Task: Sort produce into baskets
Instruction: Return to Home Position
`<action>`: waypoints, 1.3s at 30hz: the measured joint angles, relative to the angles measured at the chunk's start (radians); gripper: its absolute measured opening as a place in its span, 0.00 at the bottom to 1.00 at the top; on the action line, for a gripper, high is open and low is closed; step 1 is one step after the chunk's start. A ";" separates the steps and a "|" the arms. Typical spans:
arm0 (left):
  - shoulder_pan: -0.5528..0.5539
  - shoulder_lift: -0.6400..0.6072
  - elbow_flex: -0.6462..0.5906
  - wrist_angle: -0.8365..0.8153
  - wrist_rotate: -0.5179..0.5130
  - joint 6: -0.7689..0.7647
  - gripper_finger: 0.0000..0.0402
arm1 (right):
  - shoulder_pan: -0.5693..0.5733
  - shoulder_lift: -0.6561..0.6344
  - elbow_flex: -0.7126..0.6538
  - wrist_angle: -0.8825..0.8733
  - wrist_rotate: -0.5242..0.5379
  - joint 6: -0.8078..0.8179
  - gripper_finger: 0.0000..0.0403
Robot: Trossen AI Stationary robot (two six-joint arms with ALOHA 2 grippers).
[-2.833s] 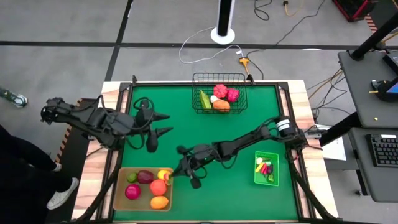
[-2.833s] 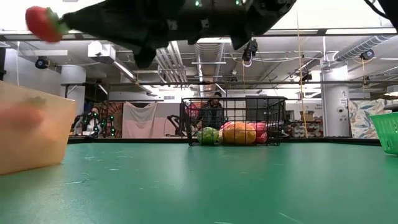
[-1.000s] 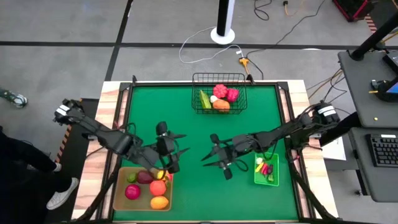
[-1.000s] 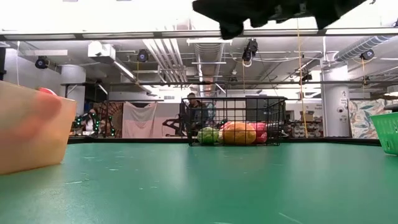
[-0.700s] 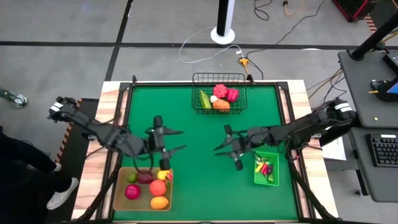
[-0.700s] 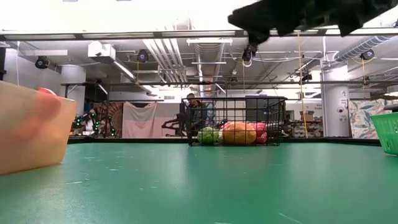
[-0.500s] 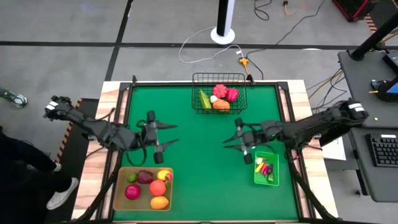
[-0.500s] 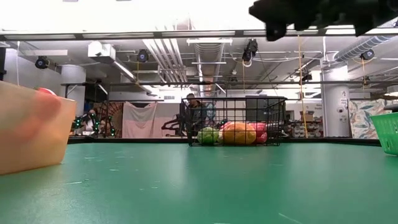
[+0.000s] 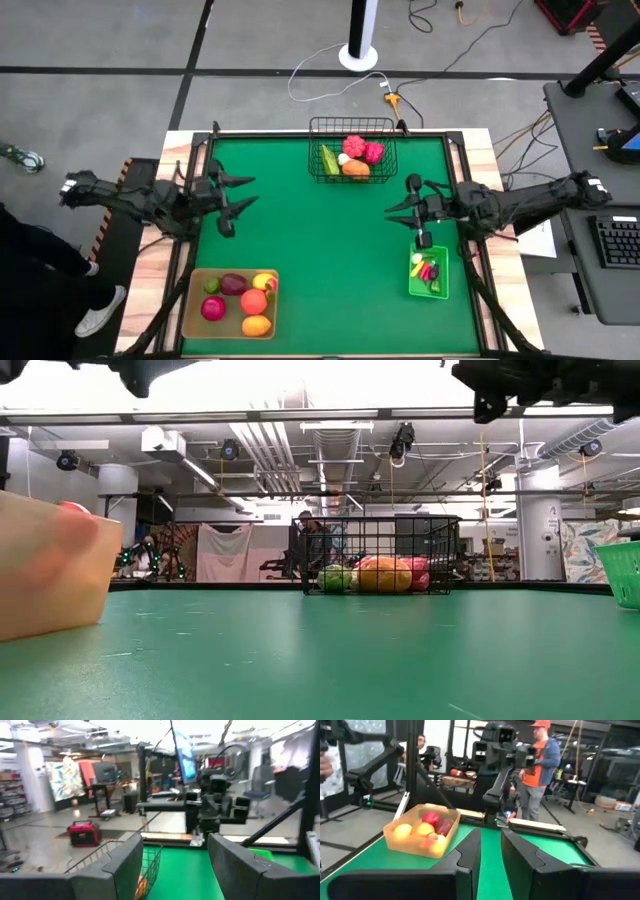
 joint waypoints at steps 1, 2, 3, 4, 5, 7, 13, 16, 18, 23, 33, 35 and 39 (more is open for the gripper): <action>0.014 -0.034 -0.017 -0.008 0.027 -0.001 0.51 | -0.005 -0.028 -0.009 -0.007 0.001 0.001 0.17; 0.025 -0.067 -0.029 -0.013 0.047 -0.004 0.51 | -0.007 -0.058 -0.017 -0.025 0.003 0.002 0.17; 0.033 -0.100 -0.039 -0.022 0.060 -0.006 0.51 | -0.009 -0.087 -0.020 -0.047 0.002 0.001 0.17; 0.039 -0.136 -0.052 -0.034 0.061 -0.009 0.51 | -0.010 -0.113 -0.021 -0.068 0.002 0.002 0.17; 0.042 -0.168 -0.065 -0.043 0.061 -0.011 0.51 | -0.010 -0.139 -0.022 -0.092 0.002 0.005 0.17; 0.045 -0.228 -0.085 -0.058 0.061 -0.011 0.51 | -0.010 -0.191 -0.023 -0.145 0.003 0.010 0.17; 0.045 -0.379 -0.150 -0.112 0.059 -0.038 0.51 | -0.010 -0.304 -0.031 -0.243 0.004 0.020 0.17; 0.045 -0.440 -0.192 -0.120 0.059 -0.056 0.51 | -0.010 -0.344 -0.051 -0.250 0.004 0.020 0.17; 0.045 -0.479 -0.221 -0.121 0.059 -0.068 0.51 | -0.010 -0.370 -0.069 -0.250 0.005 0.021 0.17; 0.045 -0.567 -0.263 -0.161 0.052 -0.094 0.51 | -0.010 -0.444 -0.116 -0.251 0.006 0.040 0.17; 0.045 -0.568 -0.256 -0.197 0.017 -0.098 0.51 | -0.010 -0.637 -0.158 -0.349 0.038 0.046 0.17; 0.046 -0.568 -0.257 -0.202 0.017 -0.105 0.51 | -0.010 -0.675 -0.159 -0.388 0.041 0.047 0.17; 0.046 -0.568 -0.257 -0.202 0.017 -0.110 0.51 | -0.010 -0.674 -0.160 -0.392 0.040 0.047 0.17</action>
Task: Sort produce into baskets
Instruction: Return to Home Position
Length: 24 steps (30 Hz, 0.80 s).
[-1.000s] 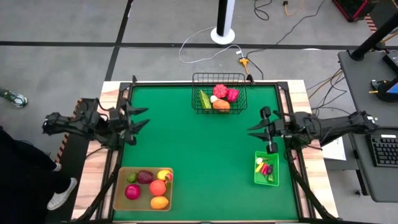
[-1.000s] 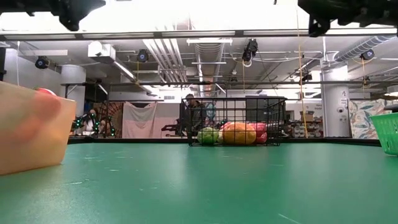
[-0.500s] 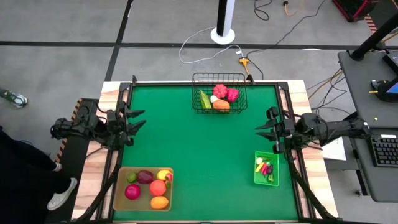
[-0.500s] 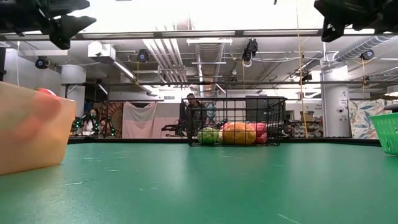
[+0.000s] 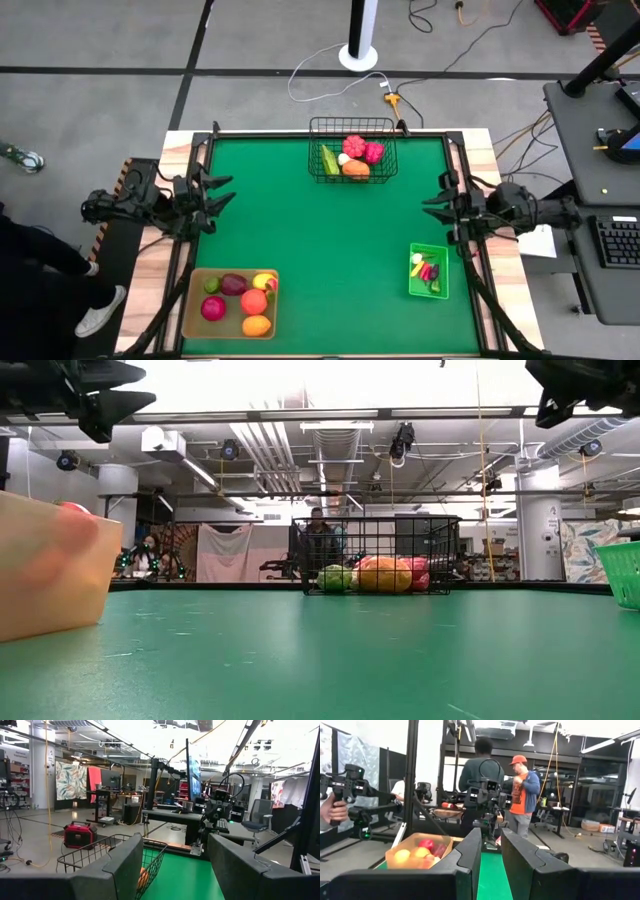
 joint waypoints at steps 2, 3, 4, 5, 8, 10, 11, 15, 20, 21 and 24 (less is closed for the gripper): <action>0.000 0.000 0.000 0.000 0.000 -0.002 0.51 | 0.000 0.009 -0.001 -0.001 0.001 0.006 0.17; 0.000 0.000 0.000 0.000 0.000 -0.003 0.51 | 0.000 0.008 -0.002 -0.002 0.001 0.009 0.17; 0.000 0.000 0.000 0.000 0.000 -0.004 0.51 | 0.000 0.007 -0.002 -0.003 0.000 0.011 0.17; 0.000 0.000 0.000 0.000 0.000 -0.005 0.51 | 0.000 0.008 -0.002 -0.003 0.001 0.011 0.17; 0.000 0.000 -0.001 0.000 0.000 -0.007 0.51 | 0.000 0.003 -0.002 -0.004 0.001 0.011 0.17; 0.000 0.000 -0.001 -0.001 0.000 -0.007 0.51 | 0.000 0.000 -0.002 -0.010 0.001 0.010 0.17; 0.000 0.000 -0.001 -0.001 0.000 -0.008 0.51 | 0.000 -0.004 -0.002 -0.013 0.001 0.010 0.17; 0.000 0.000 -0.010 -0.002 0.001 -0.017 0.51 | 0.000 -0.004 -0.003 -0.023 0.001 0.012 0.17; 0.000 0.000 -0.029 -0.001 0.000 -0.032 0.51 | 0.000 -0.004 -0.010 -0.023 0.001 0.012 0.17; 0.000 0.000 -0.032 0.000 0.000 -0.034 0.51 | 0.000 -0.005 -0.015 -0.021 0.001 0.013 0.17; 0.000 0.000 -0.035 0.000 0.000 -0.041 0.51 | 0.000 -0.005 -0.033 -0.009 0.001 0.028 0.17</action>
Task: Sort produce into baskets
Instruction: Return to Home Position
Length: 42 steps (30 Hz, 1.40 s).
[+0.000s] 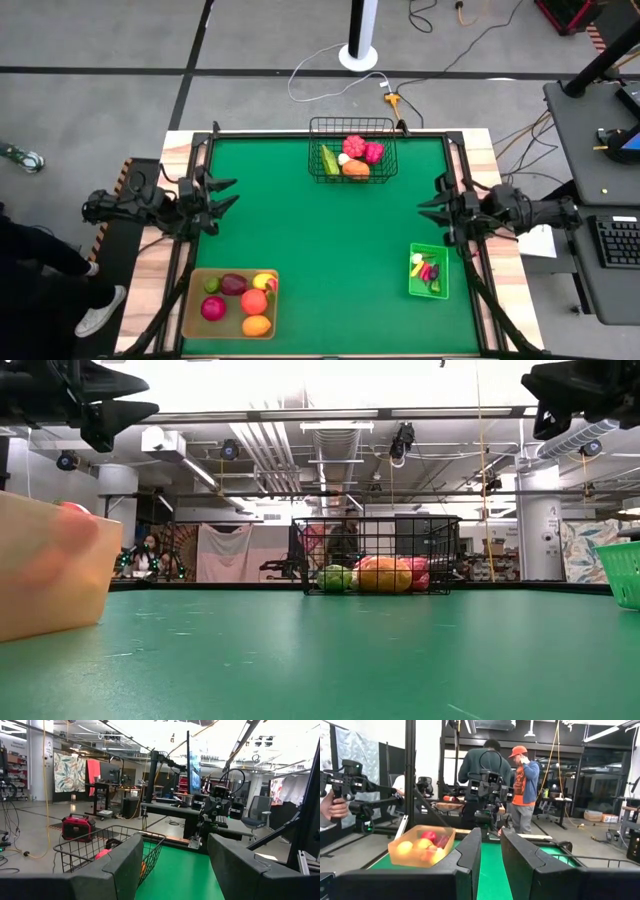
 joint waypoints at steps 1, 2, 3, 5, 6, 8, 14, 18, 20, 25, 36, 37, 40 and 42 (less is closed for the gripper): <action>0.000 0.000 0.000 0.000 0.000 0.000 0.51 | 0.000 0.000 -0.008 0.008 0.000 0.002 0.17; 0.000 0.000 0.000 0.000 0.000 0.000 0.51 | 0.000 0.000 -0.019 0.024 0.000 0.005 0.17; 0.000 0.000 0.000 0.001 -0.001 0.000 0.51 | 0.000 0.000 -0.028 0.034 0.000 0.006 0.17; 0.000 0.000 -0.003 0.001 -0.001 -0.001 0.51 | 0.000 0.000 -0.044 0.051 0.000 0.011 0.17; 0.000 0.000 -0.005 0.001 -0.001 -0.004 0.51 | 0.000 0.000 -0.052 0.057 0.000 0.015 0.17; 0.000 0.000 -0.008 -0.001 -0.002 -0.011 0.51 | 0.000 0.000 -0.065 0.074 0.001 0.026 0.17; 0.000 0.000 -0.011 -0.006 -0.002 -0.026 0.51 | 0.000 0.000 -0.093 0.087 0.015 0.050 0.17; 0.000 0.000 -0.024 -0.006 -0.002 -0.043 0.51 | 0.000 0.000 -0.102 0.093 0.015 0.058 0.17; 0.000 0.000 -0.048 -0.001 -0.002 -0.064 0.51 | 0.000 0.000 -0.102 0.093 0.015 0.057 0.17; 0.000 0.000 -0.165 0.115 -0.002 -0.099 0.51 | 0.000 0.000 -0.102 0.093 0.014 0.043 0.17; 0.001 0.020 -0.168 0.034 0.004 -0.045 0.51 | 0.000 0.000 -0.132 0.028 0.016 0.000 0.17; 0.001 0.020 -0.168 0.033 0.007 -0.035 0.51 | 0.000 0.000 -0.132 0.031 0.017 -0.011 0.17; 0.001 0.021 -0.168 0.033 0.008 -0.008 0.51 | 0.000 0.001 -0.133 0.031 0.045 -0.031 0.17; 0.001 0.019 -0.168 0.033 -0.002 -0.006 0.51 | 0.000 0.002 -0.133 0.022 0.097 -0.040 0.17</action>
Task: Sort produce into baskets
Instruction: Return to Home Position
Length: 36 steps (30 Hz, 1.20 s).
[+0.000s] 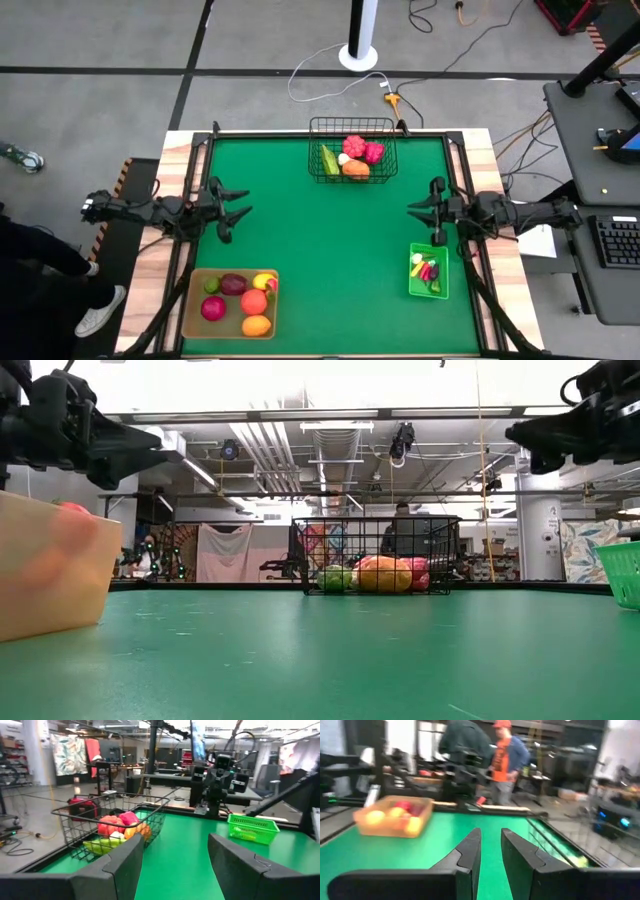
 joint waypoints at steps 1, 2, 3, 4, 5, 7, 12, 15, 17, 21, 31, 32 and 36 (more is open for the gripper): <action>0.000 0.000 0.001 0.000 -0.012 -0.001 0.51 | 0.000 -0.001 0.000 -0.007 0.028 0.004 0.17; 0.000 0.000 0.002 -0.001 -0.017 -0.002 0.51 | 0.000 0.000 0.000 -0.014 0.049 0.020 0.17; 0.001 0.003 0.005 -0.007 -0.018 -0.002 0.51 | 0.000 0.003 0.000 -0.018 0.057 0.038 0.17; 0.001 0.005 0.006 -0.007 -0.019 -0.005 0.51 | 0.000 0.008 0.000 -0.019 0.058 0.056 0.17; 0.001 0.005 0.006 -0.007 -0.019 -0.008 0.51 | 0.000 0.011 0.000 -0.018 0.057 0.075 0.17; 0.000 0.005 0.006 -0.007 -0.019 -0.009 0.51 | 0.000 0.018 0.000 -0.016 0.057 0.102 0.17; 0.000 0.005 0.008 -0.006 -0.020 -0.009 0.51 | 0.000 0.030 0.000 -0.013 0.057 0.124 0.17; 0.000 0.005 0.008 -0.006 -0.020 -0.009 0.51 | 0.000 0.031 0.000 -0.013 0.057 0.123 0.17; 0.000 0.005 0.008 -0.006 -0.020 -0.009 0.51 | 0.000 0.031 0.000 -0.013 0.057 0.124 0.17; 0.000 0.005 0.008 -0.005 -0.020 -0.009 0.51 | 0.000 0.031 0.000 -0.013 0.057 0.124 0.17; 0.000 0.005 0.009 -0.004 -0.024 -0.009 0.51 | 0.000 0.031 0.000 -0.013 0.057 0.124 0.17; 0.000 0.005 0.009 -0.004 -0.024 -0.009 0.51 | 0.000 0.031 0.000 -0.013 0.057 0.124 0.17; 0.000 0.005 0.010 -0.001 -0.024 -0.009 0.51 | 0.000 0.031 0.000 -0.013 0.057 0.124 0.17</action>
